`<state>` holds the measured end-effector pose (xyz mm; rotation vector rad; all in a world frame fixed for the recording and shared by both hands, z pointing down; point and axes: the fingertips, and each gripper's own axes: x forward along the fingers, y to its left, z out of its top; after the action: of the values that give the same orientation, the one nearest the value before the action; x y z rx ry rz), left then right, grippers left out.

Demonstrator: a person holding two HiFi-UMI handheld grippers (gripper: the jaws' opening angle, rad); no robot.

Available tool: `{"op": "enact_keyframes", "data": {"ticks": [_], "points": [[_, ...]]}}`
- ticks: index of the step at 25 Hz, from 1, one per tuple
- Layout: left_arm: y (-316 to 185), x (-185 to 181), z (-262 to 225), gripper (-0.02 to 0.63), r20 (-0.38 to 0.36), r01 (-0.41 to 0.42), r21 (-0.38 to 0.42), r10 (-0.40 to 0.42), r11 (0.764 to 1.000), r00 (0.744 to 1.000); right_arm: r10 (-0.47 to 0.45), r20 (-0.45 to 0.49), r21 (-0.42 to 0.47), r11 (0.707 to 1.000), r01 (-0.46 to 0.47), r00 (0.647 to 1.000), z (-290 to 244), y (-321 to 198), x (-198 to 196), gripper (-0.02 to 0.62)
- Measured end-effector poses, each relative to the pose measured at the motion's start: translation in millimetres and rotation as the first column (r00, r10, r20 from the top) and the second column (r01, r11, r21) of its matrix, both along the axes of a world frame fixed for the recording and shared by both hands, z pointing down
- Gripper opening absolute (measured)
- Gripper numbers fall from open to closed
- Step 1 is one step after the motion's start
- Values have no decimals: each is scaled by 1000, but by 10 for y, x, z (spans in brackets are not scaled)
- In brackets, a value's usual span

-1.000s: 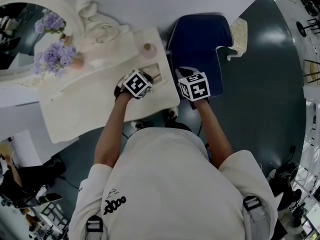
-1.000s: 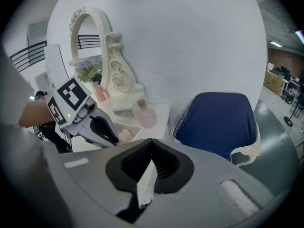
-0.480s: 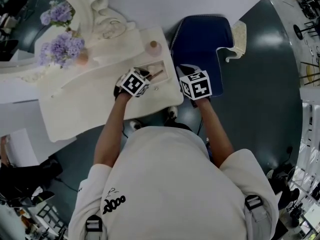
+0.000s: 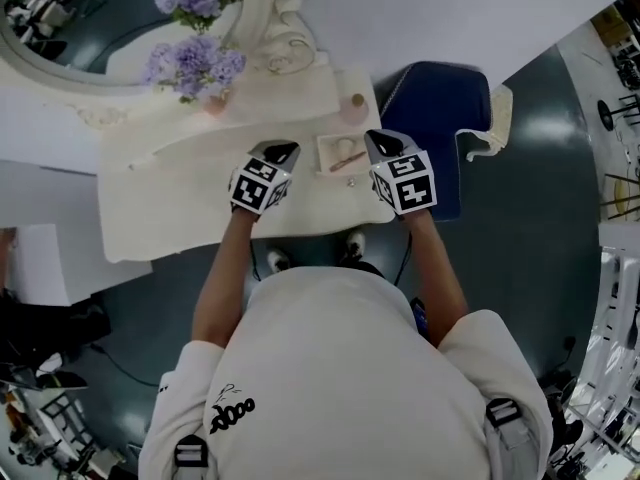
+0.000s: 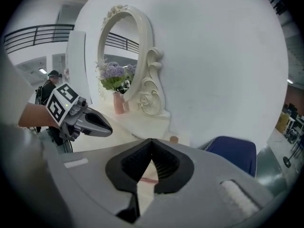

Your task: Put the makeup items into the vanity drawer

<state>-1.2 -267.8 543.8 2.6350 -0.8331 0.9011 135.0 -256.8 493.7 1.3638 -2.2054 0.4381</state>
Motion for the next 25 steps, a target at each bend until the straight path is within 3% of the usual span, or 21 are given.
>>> {"op": "enact_keyframes", "data": {"ticks": [5,11,17,25], "points": [[-117,-701,-465,17,-76,165,123,-156,979,985,-70,-39,116,991,74,997,-399,-135,-433,3],[-203,-1510,-1195,17,-142,318,278,-289,906,947,-135,-27,236,962,138,990,-989,-152,-919,3],[-187,-1916,-1913,17,-206,378,407,-320,831,925,-189,-10,336,924,181,982,-1512,-151,-1272,2],[-13,-2107,-2468,17,-258,392,503,-300,770,919,-229,-26,427,878,218,973,-1963,-151,-1595,2]]}}
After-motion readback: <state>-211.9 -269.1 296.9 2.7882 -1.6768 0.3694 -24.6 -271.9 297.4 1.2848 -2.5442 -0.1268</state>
